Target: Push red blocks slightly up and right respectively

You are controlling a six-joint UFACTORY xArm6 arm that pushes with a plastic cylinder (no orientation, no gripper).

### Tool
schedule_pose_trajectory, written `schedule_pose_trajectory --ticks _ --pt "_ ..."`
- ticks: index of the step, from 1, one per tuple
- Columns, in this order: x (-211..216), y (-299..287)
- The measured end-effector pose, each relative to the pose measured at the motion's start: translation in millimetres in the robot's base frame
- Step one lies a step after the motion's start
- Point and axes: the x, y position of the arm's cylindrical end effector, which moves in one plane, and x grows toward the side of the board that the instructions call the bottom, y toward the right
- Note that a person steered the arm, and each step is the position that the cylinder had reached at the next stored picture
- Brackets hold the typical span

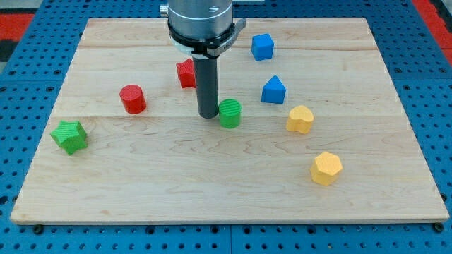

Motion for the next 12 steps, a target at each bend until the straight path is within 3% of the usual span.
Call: schedule_pose_trajectory --ticks 4,5,10,12 --pt "143.2 -73.2" --pt "154.6 -93.4" --pt "154.6 -103.8" --pt "92.5 -86.1"
